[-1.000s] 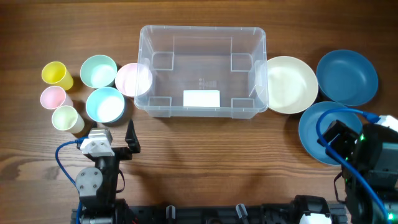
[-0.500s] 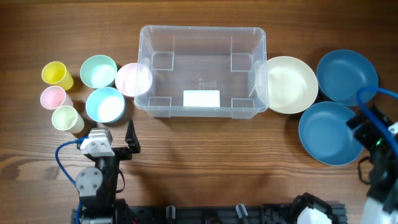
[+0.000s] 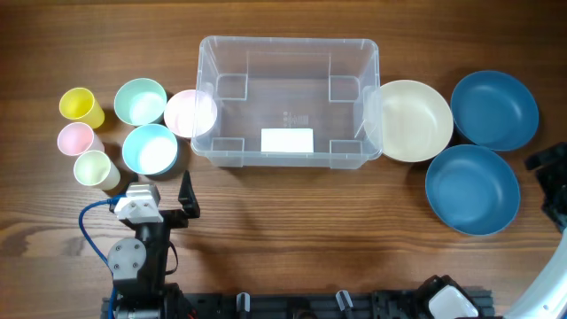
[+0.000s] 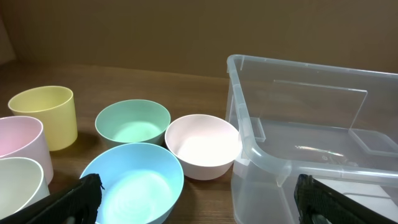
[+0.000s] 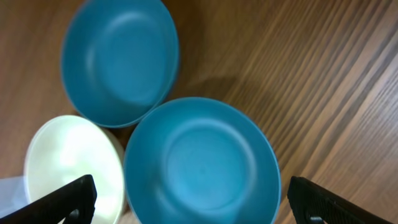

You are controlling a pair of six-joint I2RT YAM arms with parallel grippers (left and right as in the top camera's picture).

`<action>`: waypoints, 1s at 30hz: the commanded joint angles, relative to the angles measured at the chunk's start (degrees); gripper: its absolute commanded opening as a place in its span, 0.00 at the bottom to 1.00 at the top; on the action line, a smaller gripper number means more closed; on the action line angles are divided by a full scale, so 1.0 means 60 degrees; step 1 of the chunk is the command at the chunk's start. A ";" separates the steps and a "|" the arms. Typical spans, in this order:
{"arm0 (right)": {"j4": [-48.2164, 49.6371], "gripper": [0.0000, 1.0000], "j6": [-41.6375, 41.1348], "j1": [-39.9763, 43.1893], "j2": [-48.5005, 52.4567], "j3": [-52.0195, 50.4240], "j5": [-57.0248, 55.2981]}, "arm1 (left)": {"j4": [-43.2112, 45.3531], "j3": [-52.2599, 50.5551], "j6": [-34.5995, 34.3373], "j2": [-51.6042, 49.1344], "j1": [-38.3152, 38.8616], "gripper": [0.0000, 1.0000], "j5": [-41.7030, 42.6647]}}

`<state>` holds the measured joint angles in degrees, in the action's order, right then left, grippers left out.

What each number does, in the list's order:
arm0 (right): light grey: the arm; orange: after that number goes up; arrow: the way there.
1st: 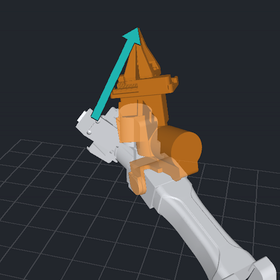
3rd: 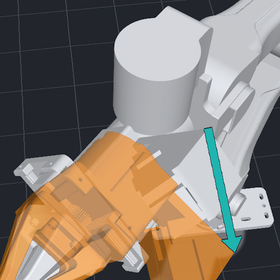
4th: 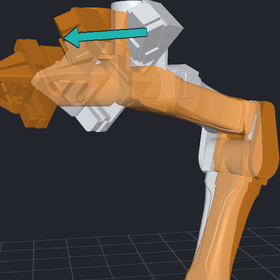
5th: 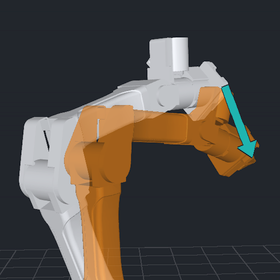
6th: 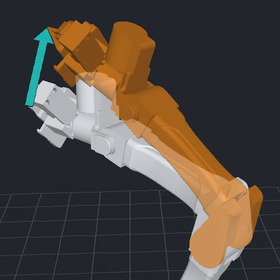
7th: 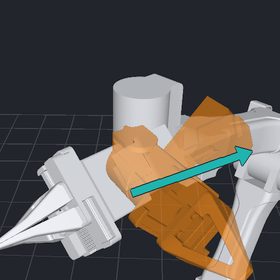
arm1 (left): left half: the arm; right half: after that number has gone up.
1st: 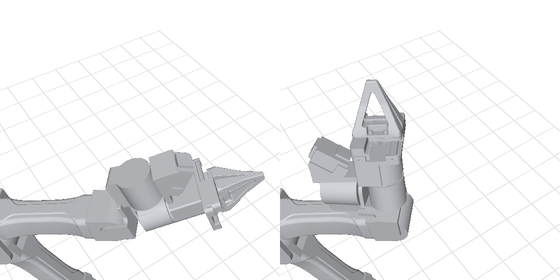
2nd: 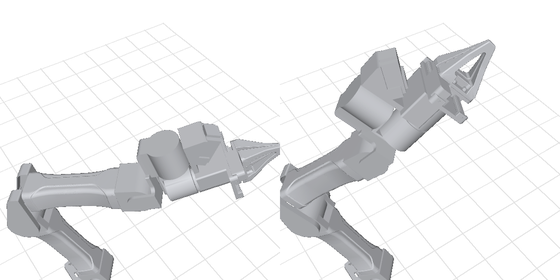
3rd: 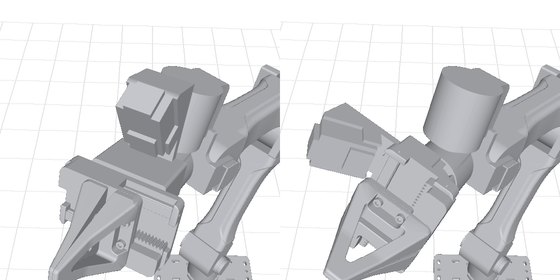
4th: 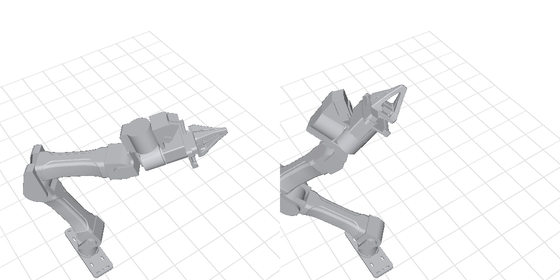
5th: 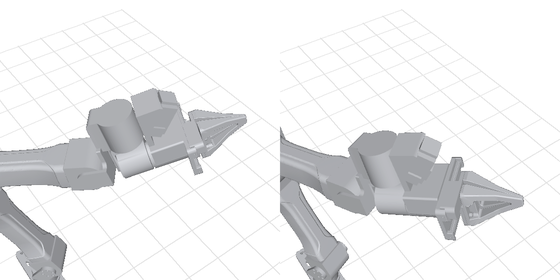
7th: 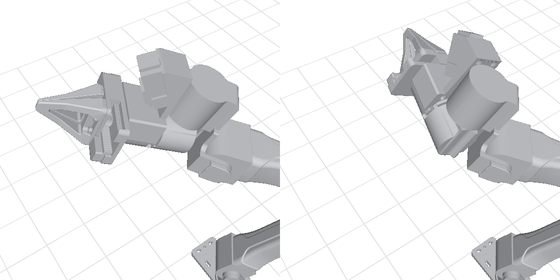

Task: Pack container
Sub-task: 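Lower the right gripper and grasp the rim of the front teal bowl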

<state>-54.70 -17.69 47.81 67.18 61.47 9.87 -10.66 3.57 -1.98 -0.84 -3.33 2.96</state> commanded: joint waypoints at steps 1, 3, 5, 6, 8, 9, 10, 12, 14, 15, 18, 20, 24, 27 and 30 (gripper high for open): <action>0.0623 1.00 0.0007 0.0036 0.0080 -0.1311 0.0055 | 0.0029 -0.0073 0.0153 0.0069 0.0047 1.00 0.0109; 0.1024 1.00 -0.0087 0.0036 0.0080 -0.2124 0.0219 | 0.0029 -0.0073 0.0153 0.0069 0.0047 1.00 0.0109; 0.1180 1.00 -0.0124 0.0036 0.0073 -0.2459 0.0215 | 0.0029 -0.0073 0.0153 0.0069 0.0047 1.00 0.0109; 0.1253 1.00 -0.0186 0.0036 0.0073 -0.2634 0.0124 | 0.0029 -0.0073 0.0153 0.0069 0.0047 1.00 0.0109; 0.1268 1.00 -0.0350 0.0036 0.0073 -0.2798 -0.0193 | 0.0029 -0.0073 0.0153 0.0069 0.0047 1.00 0.0109; 0.1290 1.00 -0.0415 0.0036 0.0073 -0.2867 -0.0273 | 0.0029 -0.0073 0.0153 0.0069 0.0047 1.00 0.0109; 0.1297 1.00 -0.0565 0.0036 0.0073 -0.2929 -0.0408 | 0.0029 -0.0073 0.0153 0.0069 0.0047 1.00 0.0109; 0.1355 1.00 -0.0659 0.0036 0.0073 -0.3206 -0.0612 | 0.0029 -0.0073 0.0153 0.0069 0.0047 1.00 0.0109; 0.1523 1.00 -0.0758 0.0036 0.0076 -0.3519 -0.0612 | 0.0029 -0.0073 0.0153 0.0069 0.0047 1.00 0.0109; 0.1665 1.00 -0.0831 0.0036 0.0076 -0.3712 -0.0608 | 0.0029 -0.0073 0.0153 0.0069 0.0047 1.00 0.0109; 0.2291 0.99 -0.0827 0.0036 0.0076 -0.4320 -0.0605 | 0.0029 -0.0073 0.0153 0.0069 0.0047 1.00 0.0109; 0.2412 0.96 -0.0805 0.0036 0.0076 -0.4444 -0.0605 | 0.0029 -0.0073 0.0153 0.0069 0.0047 1.00 0.0109; 0.2641 0.93 -0.0805 0.0036 0.0084 -0.4699 -0.0601 | 0.0029 -0.0073 0.0153 0.0069 0.0047 1.00 0.0109; 0.2980 0.86 -0.0794 0.0036 0.0084 -0.5089 -0.0612 | 0.0029 -0.0073 0.0153 0.0069 0.0047 1.00 0.0109; 0.3330 0.78 -0.0696 0.0036 0.0084 -0.5388 -0.0652 | 0.0029 -0.0073 0.0153 0.0069 0.0047 1.00 0.0109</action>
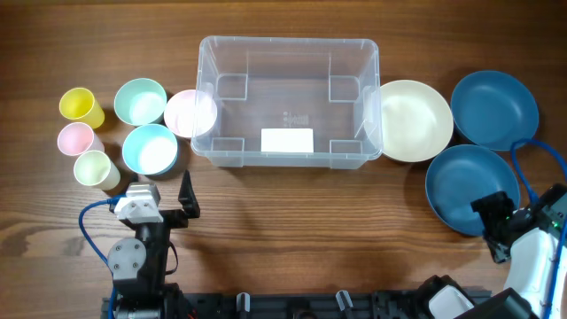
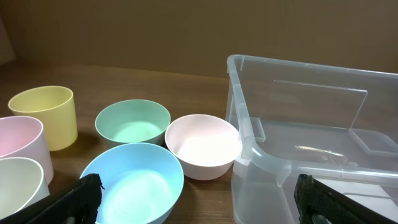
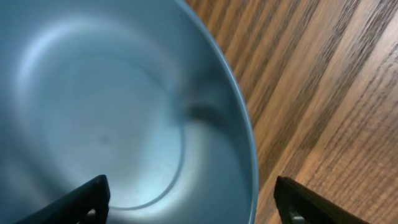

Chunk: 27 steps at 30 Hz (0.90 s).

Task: Pack container
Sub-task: 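Lower the right gripper and grasp the rim of the front teal bowl, then lift the teal bowl and lower it into the clear bin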

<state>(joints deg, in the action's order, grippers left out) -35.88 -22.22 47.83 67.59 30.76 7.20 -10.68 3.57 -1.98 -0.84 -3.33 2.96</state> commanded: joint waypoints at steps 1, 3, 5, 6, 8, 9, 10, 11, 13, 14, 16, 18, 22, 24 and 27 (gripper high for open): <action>0.0270 0.71 0.0219 0.0033 0.0015 -0.0313 -0.0204 | 0.0033 -0.0073 0.0153 0.0069 0.0047 1.00 0.0109; 0.0262 0.63 0.0233 0.0033 0.0015 -0.0335 -0.0262 | 0.0033 -0.0073 0.0153 0.0069 0.0047 1.00 0.0109; 0.0222 0.62 0.0248 0.0033 0.0015 -0.0335 -0.0280 | 0.0033 -0.0073 0.0153 0.0069 0.0047 1.00 0.0109; 0.0219 0.60 0.0251 0.0033 0.0015 -0.0335 -0.0280 | 0.0033 -0.0073 0.0153 0.0069 0.0047 1.00 0.0109; 0.0182 0.49 0.0291 0.0033 0.0015 -0.0335 -0.0277 | 0.0033 -0.0073 0.0153 0.0069 0.0047 1.00 0.0109; 0.0142 0.46 0.0382 0.0033 0.0015 -0.0335 -0.0273 | 0.0033 -0.0073 0.0153 0.0069 0.0047 1.00 0.0109; 0.0109 0.45 0.0433 0.0033 0.0015 -0.0335 -0.0273 | 0.0033 -0.0073 0.0153 0.0069 0.0047 1.00 0.0109; 0.0047 0.45 0.0437 0.0033 0.0015 -0.0335 -0.0273 | 0.0033 -0.0073 0.0153 0.0069 0.0047 1.00 0.0109; -0.0029 0.45 0.0437 0.0033 0.0015 -0.0335 -0.0273 | 0.0033 -0.0073 0.0153 0.0069 0.0047 1.00 0.0109; -0.0051 0.43 0.0433 0.0033 0.0015 -0.0335 -0.0273 | 0.0033 -0.0073 0.0153 0.0069 0.0047 1.00 0.0109; -0.0146 0.32 0.0437 0.0033 0.0015 -0.0335 -0.0273 | 0.0033 -0.0073 0.0153 0.0069 0.0047 1.00 0.0109; -0.0215 0.26 0.0452 0.0033 0.0015 -0.0335 -0.0273 | 0.0033 -0.0073 0.0153 0.0069 0.0047 1.00 0.0109; -0.0299 0.09 0.0455 0.0033 0.0015 -0.0335 -0.0273 | 0.0036 -0.0073 0.0153 0.0069 0.0047 1.00 0.0109; -0.0350 0.04 0.0455 0.0033 0.0015 -0.0335 -0.0277 | 0.0033 -0.0073 0.0153 0.0069 0.0047 1.00 0.0109; -0.0466 0.04 0.0648 0.0033 0.0011 -0.0335 -0.0273 | 0.0033 -0.0073 0.0153 0.0069 0.0047 1.00 0.0109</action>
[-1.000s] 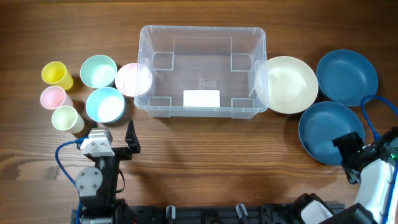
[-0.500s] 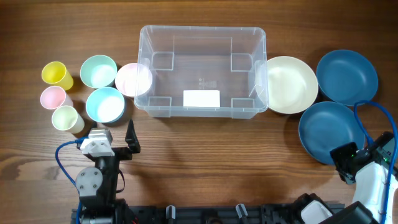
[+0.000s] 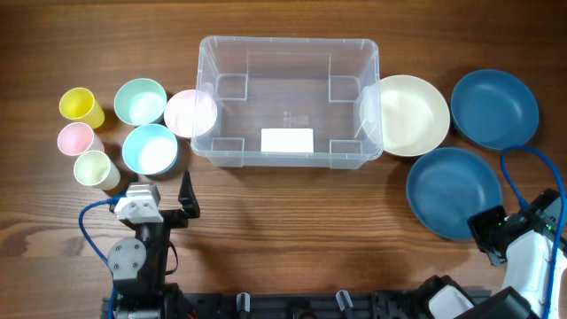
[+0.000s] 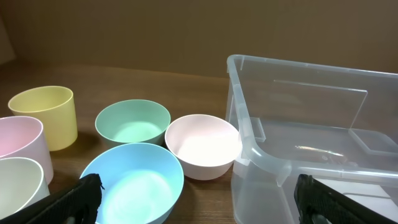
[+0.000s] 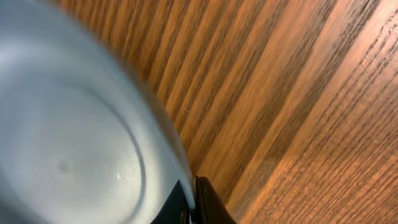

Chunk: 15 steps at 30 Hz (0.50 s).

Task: Pack container
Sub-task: 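Lift the teal bowl and lower it into the clear bin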

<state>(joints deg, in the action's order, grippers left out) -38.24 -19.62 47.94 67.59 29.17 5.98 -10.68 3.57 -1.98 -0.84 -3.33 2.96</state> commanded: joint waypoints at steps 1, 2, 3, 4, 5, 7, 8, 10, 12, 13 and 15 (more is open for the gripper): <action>-0.0084 0.04 0.0262 0.0015 0.0011 -0.0069 -0.0069 | 0.0033 -0.0073 0.0153 0.0069 0.0047 1.00 0.0109; -0.0120 0.04 0.0259 0.0015 0.0007 -0.0066 -0.0069 | 0.0033 -0.0073 0.0153 0.0069 0.0047 1.00 0.0109; -0.0149 0.04 0.0259 0.0015 0.0004 -0.0051 -0.0062 | 0.0033 -0.0073 0.0153 0.0069 0.0047 1.00 0.0109; -0.0189 0.04 0.0259 0.0015 0.0000 -0.0022 -0.0051 | 0.0033 -0.0073 0.0153 0.0069 0.0047 1.00 0.0109; -0.0288 0.04 0.0270 0.0015 -0.0018 0.0055 -0.0022 | 0.0033 -0.0073 0.0153 0.0069 0.0047 1.00 0.0109; -0.0572 0.04 0.0270 0.0015 -0.0091 0.0324 0.0087 | 0.0033 -0.0073 0.0153 0.0069 0.0047 1.00 0.0109; -0.0732 0.04 0.0277 0.0015 -0.0197 0.0488 0.0222 | 0.0033 -0.0073 0.0153 0.0069 0.0047 1.00 0.0109; -0.1035 0.04 0.0273 0.0015 -0.0466 0.0765 0.0324 | 0.0033 -0.0073 0.0153 0.0069 0.0047 1.00 0.0109; -0.1351 0.04 0.0277 0.0015 -0.0863 0.1060 0.0375 | 0.0033 -0.0073 0.0153 0.0069 0.0047 1.00 0.0109; -0.1541 0.04 0.0452 0.0015 -0.1169 0.1268 0.0637 | 0.0033 -0.0073 0.0153 0.0069 0.0047 1.00 0.0109; -0.1956 0.04 0.1155 0.0015 -0.1821 0.1894 0.1610 | 0.0033 -0.0073 0.0153 0.0069 0.0047 1.00 0.0109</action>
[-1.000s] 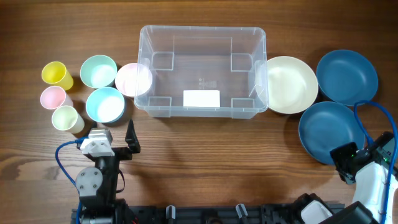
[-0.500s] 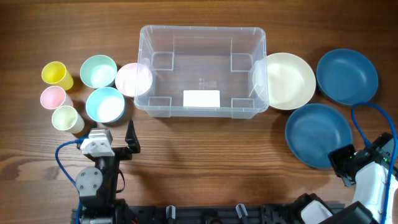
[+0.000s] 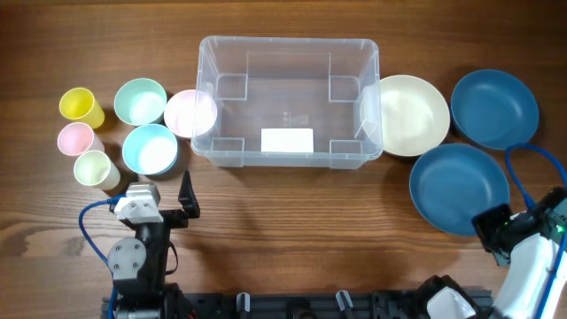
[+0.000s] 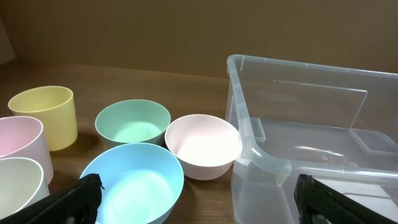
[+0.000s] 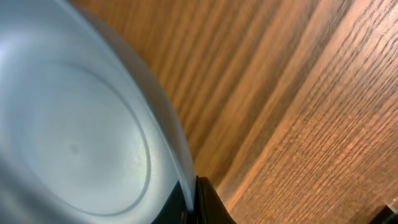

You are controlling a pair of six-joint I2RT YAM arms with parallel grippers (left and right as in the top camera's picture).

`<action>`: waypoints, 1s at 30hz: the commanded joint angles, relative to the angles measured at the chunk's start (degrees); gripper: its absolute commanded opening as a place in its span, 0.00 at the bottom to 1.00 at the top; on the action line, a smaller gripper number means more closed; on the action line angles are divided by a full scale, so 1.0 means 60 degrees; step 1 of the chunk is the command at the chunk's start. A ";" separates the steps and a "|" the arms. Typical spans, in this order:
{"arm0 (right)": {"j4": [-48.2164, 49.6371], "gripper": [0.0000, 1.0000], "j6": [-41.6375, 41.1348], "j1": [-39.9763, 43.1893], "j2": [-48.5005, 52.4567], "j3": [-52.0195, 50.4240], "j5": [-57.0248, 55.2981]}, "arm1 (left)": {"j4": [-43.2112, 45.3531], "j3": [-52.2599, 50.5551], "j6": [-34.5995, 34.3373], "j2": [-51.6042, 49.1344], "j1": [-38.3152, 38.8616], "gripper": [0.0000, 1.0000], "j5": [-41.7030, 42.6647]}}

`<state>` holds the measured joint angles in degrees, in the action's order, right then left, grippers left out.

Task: Pack container
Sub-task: 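Lift the teal bowl and lower it into the clear bin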

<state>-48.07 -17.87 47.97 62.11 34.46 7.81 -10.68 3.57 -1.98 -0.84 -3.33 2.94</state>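
Observation:
The clear plastic container [image 3: 288, 99] stands empty at the back middle, also in the left wrist view [image 4: 323, 143]. Right of it lie a cream plate [image 3: 412, 117] and a blue plate [image 3: 494, 109]. A second blue plate [image 3: 459, 189] fills the right wrist view [image 5: 74, 137], with my right gripper [image 5: 191, 199] shut on its near rim. Left of the container sit pink [image 4: 202, 144], green [image 4: 132, 123] and light blue [image 4: 134, 186] bowls and yellow [image 4: 43, 115], pink and cream cups. My left gripper [image 4: 196, 198] stands open near the light blue bowl, holding nothing.
A white label [image 3: 287, 140] lies on the container floor. The table's front edge carries the arm bases, with a blue cable [image 3: 93, 232] by the left arm and another by the right arm.
The blue plate pinched by my right gripper sits slightly further right and its rim looks a little lifted. The left arm and everything else are unchanged.
My right gripper was first open high above the two blue plates. Then it was down at the near blue plate's front rim, still open. Then it was shut on that rim with the plate shifted left, and it still grips it now.

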 commanded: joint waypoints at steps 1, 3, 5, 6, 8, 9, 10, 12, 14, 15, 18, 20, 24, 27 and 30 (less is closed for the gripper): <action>-0.0474 0.04 0.1020 0.0011 -0.1217 0.1362 0.1749 | 0.0033 -0.0073 0.0153 0.0069 0.0047 1.00 0.0113; -0.0674 0.04 0.1060 0.0011 -0.1920 0.2160 0.2750 | 0.0033 -0.0073 0.0153 0.0069 0.0047 1.00 0.0113; -0.0739 0.04 0.1111 0.0011 -0.2401 0.2860 0.3687 | 0.0036 -0.0073 0.0153 0.0069 0.0047 1.00 0.0113; -0.0765 0.04 0.1300 0.0007 -0.2616 0.3217 0.4069 | 0.0033 -0.0073 0.0153 0.0069 0.0047 1.00 0.0113; -0.1078 0.04 0.1494 -0.0091 -0.2801 0.3974 0.4484 | 0.0033 -0.0073 0.0153 0.0069 0.0047 1.00 0.0113; -0.1137 0.04 0.1515 -0.0189 -0.2801 0.4197 0.4714 | 0.0033 -0.0073 0.0153 0.0069 0.0047 1.00 0.0113; -0.1089 0.04 0.1789 -0.0350 -0.2801 0.4422 0.5249 | 0.0033 -0.0073 0.0153 0.0069 0.0047 1.00 0.0113; -0.0765 0.04 0.2535 -0.0736 -0.2783 0.4812 0.6233 | 0.0033 -0.0073 0.0153 0.0069 0.0047 1.00 0.0113; -0.0452 0.04 0.2856 -0.1107 -0.2743 0.5060 0.6470 | 0.0033 -0.0073 0.0153 0.0069 0.0047 1.00 0.0113; -0.0284 0.04 0.2958 -0.1359 -0.2688 0.5206 0.6466 | 0.0033 -0.0073 0.0153 0.0069 0.0047 1.00 0.0113; 0.0412 0.04 0.2951 -0.2291 -0.2422 0.5548 0.6459 | 0.0033 -0.0073 0.0153 0.0069 0.0047 1.00 0.0113; 0.1060 0.04 0.2696 -0.2911 -0.2240 0.5581 0.6459 | 0.0033 -0.0073 0.0153 0.0069 0.0047 1.00 0.0113; 0.2251 0.04 0.2379 -0.4269 -0.1741 0.5581 0.6386 | 0.0033 -0.0073 0.0153 0.0069 0.0047 1.00 0.0113; 0.2823 0.04 0.2153 -0.5391 -0.1304 0.5581 0.5424 | 0.0033 -0.0073 0.0153 0.0069 0.0047 1.00 0.0113; 0.3177 0.04 0.2127 -0.6717 -0.0790 0.5603 0.3883 | 0.0036 -0.0073 0.0153 0.0069 0.0047 1.00 0.0113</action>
<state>-30.65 -3.25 14.44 54.78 66.57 40.49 -10.66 3.57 -1.98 -0.84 -3.33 2.94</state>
